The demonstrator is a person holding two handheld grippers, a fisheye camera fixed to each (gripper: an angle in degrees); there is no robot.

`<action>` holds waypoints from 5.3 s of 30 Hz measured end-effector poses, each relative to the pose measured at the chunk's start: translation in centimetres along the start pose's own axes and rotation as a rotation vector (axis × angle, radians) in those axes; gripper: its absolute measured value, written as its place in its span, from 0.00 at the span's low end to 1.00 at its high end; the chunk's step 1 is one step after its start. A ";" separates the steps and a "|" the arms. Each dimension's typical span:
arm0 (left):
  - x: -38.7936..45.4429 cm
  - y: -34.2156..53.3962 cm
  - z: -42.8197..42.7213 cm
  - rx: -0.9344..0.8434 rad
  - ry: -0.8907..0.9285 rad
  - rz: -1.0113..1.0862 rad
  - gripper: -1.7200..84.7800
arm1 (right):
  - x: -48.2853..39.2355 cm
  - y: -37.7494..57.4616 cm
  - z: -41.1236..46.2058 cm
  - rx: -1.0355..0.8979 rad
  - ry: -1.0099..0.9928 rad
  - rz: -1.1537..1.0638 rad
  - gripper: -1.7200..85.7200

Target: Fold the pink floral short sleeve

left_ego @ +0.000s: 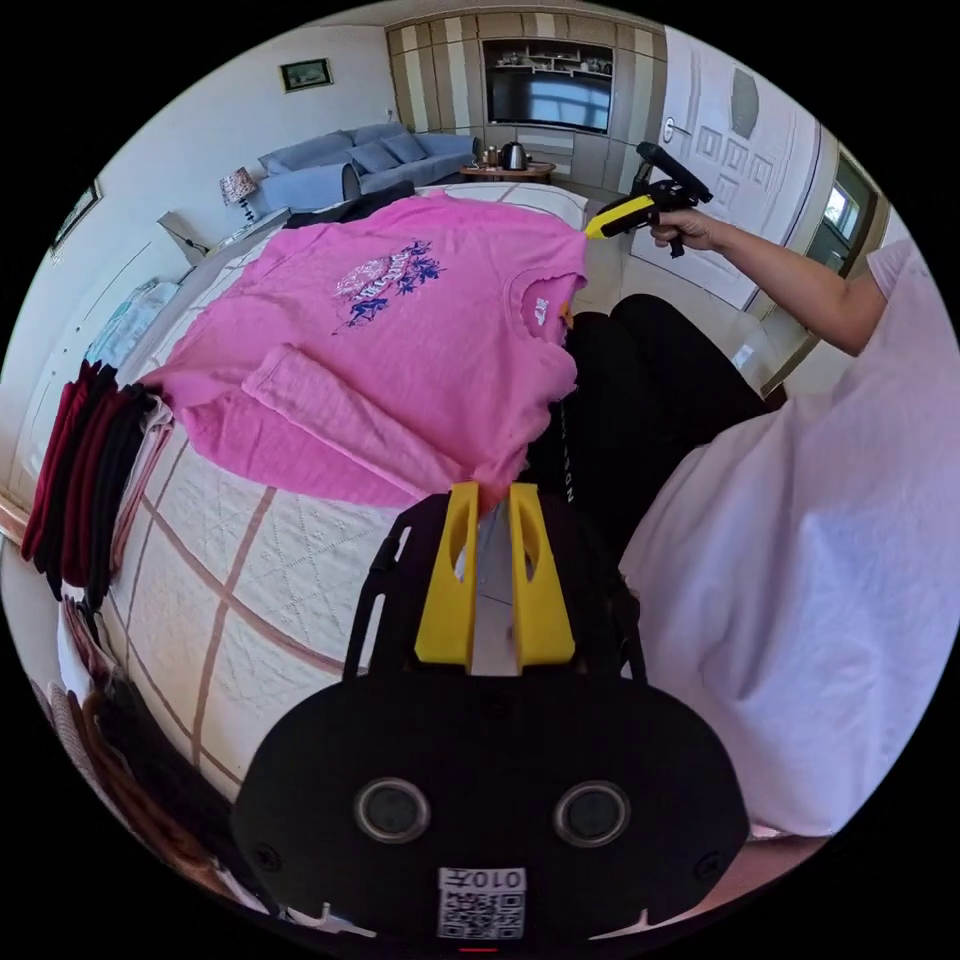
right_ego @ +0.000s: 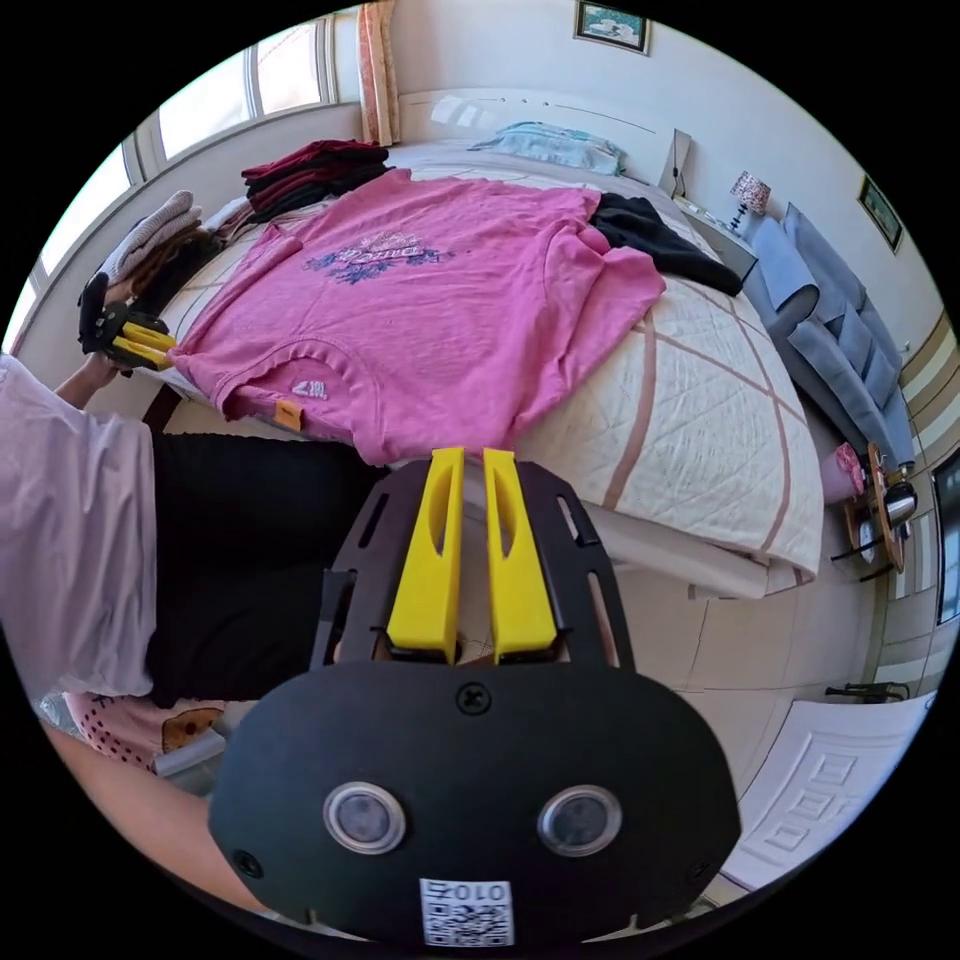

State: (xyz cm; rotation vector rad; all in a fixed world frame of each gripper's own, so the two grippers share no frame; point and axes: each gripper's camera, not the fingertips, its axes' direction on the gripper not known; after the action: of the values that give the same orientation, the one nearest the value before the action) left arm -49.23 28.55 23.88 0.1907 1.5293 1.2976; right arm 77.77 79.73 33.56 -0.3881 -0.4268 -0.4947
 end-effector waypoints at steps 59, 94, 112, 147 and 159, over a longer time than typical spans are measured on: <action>-28.8 0.9 -9.3 0.204 0.013 -0.248 0.02 | -12.8 -19.7 7.8 0.319 -0.568 -0.089 0.05; -34.5 -16.6 7.1 -0.116 0.213 0.182 0.12 | -10.4 -13.1 19.3 -0.010 -0.505 0.165 0.09; -36.3 -17.3 7.4 -0.262 0.326 0.346 0.03 | -12.9 -12.4 17.3 -0.072 -0.642 -0.021 0.06; -26.2 -9.8 1.3 0.198 0.280 -0.208 0.02 | 27.9 -13.1 2.5 0.188 0.004 0.466 0.14; -23.3 -12.6 -0.1 0.212 0.229 -0.161 0.02 | 33.0 -14.6 6.6 0.009 -0.151 0.510 0.06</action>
State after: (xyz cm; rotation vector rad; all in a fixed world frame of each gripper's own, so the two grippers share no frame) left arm -33.56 7.54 27.89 0.0528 1.8397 1.0574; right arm 94.40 58.67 58.53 -0.5079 -0.4557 0.0329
